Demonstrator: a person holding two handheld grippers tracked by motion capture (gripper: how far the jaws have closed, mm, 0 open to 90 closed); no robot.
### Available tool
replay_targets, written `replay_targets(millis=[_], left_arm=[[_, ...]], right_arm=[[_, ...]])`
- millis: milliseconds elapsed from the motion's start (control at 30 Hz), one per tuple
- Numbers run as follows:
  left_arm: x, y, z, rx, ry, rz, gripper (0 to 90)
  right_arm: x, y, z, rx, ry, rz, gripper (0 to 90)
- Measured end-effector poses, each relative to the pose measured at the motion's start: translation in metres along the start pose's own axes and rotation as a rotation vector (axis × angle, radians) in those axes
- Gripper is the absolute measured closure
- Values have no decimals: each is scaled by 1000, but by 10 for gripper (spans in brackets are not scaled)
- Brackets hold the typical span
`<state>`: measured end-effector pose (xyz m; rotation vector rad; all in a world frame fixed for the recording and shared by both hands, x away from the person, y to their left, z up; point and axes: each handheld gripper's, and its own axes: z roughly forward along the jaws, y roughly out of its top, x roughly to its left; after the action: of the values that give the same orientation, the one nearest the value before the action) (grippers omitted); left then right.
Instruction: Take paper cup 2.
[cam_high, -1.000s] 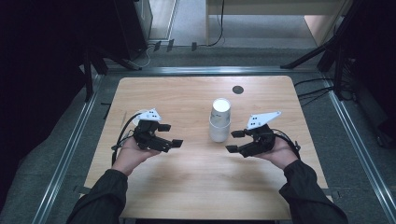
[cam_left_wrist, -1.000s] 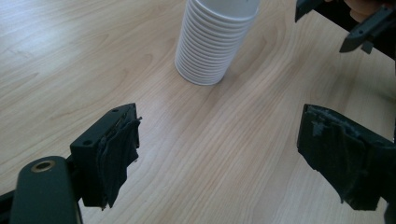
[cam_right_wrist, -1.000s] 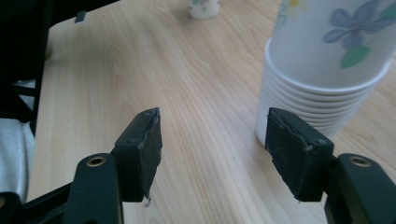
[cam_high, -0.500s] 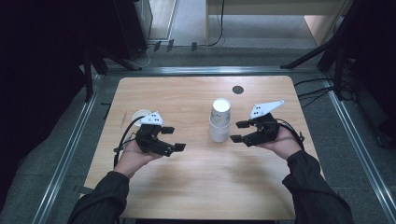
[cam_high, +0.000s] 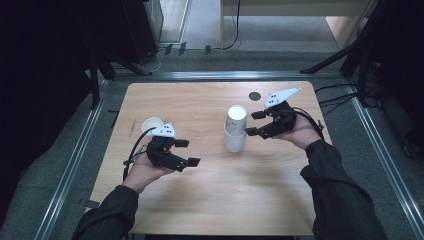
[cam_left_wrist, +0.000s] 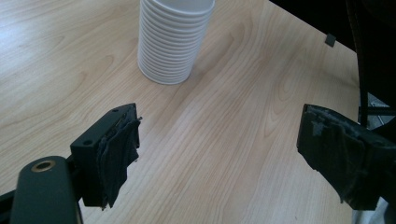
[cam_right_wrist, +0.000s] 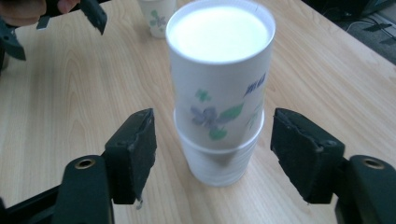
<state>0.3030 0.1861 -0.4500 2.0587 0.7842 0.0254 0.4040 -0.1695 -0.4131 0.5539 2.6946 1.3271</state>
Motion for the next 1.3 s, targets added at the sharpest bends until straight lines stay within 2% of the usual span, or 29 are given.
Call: replay_targets(millis=[333, 600, 800, 1300], left_arm=[[2, -2, 0, 10, 6, 0, 133], [3, -2, 0, 14, 4, 6, 134], [3, -2, 0, 13, 4, 6, 134], [2, -3, 1, 12, 3, 9, 134]], right_arm=[[-6, 21, 16, 17, 17, -21, 255], [-1, 33, 27, 34, 18, -49, 255], [-1, 38, 28, 44, 6, -54, 328], [-1, 41, 23, 45, 2, -57, 348]])
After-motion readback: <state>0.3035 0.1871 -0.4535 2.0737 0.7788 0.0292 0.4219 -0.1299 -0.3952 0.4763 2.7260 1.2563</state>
